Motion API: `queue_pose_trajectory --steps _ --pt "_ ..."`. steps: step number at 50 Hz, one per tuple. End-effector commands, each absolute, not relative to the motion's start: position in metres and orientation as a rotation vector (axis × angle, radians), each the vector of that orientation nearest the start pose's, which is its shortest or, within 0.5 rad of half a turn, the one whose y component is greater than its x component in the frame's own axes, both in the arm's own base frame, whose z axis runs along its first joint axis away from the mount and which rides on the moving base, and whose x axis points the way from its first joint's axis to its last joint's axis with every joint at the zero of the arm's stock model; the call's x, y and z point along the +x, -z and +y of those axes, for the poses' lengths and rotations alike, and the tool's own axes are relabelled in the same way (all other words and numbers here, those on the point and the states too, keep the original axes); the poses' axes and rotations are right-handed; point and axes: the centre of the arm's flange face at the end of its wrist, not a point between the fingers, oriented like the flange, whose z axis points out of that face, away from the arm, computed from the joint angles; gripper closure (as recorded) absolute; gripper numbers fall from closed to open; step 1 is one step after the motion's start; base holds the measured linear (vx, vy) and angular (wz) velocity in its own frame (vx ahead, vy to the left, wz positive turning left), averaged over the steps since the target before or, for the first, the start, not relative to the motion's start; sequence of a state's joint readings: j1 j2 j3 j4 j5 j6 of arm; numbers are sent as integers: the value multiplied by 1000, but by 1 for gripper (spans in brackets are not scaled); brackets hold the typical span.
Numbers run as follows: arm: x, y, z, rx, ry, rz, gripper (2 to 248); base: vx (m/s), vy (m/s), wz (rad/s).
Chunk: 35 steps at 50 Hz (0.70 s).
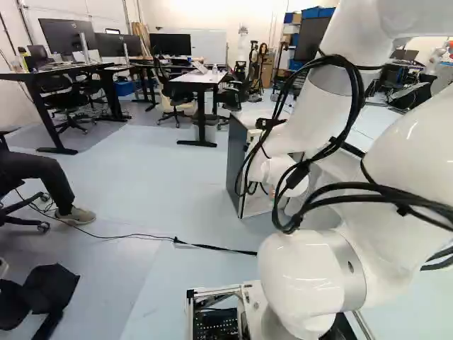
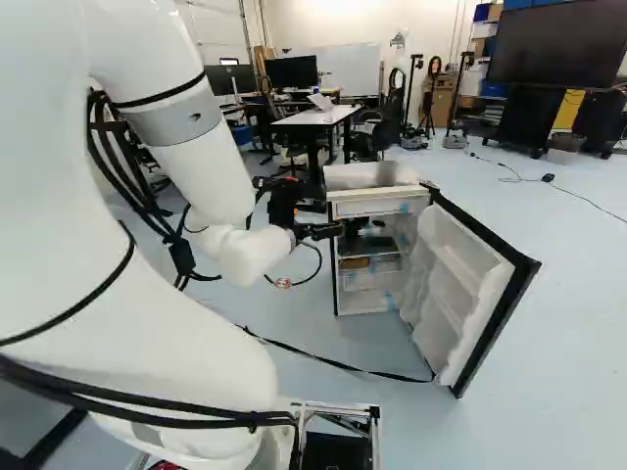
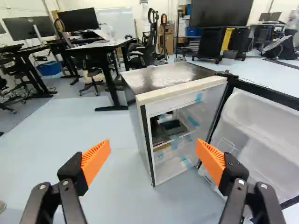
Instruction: Open the fridge door
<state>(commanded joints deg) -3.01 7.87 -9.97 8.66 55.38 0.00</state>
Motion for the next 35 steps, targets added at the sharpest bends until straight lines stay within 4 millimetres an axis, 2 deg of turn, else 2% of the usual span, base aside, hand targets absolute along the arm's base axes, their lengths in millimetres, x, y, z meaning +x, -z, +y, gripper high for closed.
queue_pose_trajectory --steps 14,35 --pt "288 -366 -14 -2567 1871 156 3 0 0 0" --pt "274 -366 -3 -2560 1833 30 3 0 0 0"
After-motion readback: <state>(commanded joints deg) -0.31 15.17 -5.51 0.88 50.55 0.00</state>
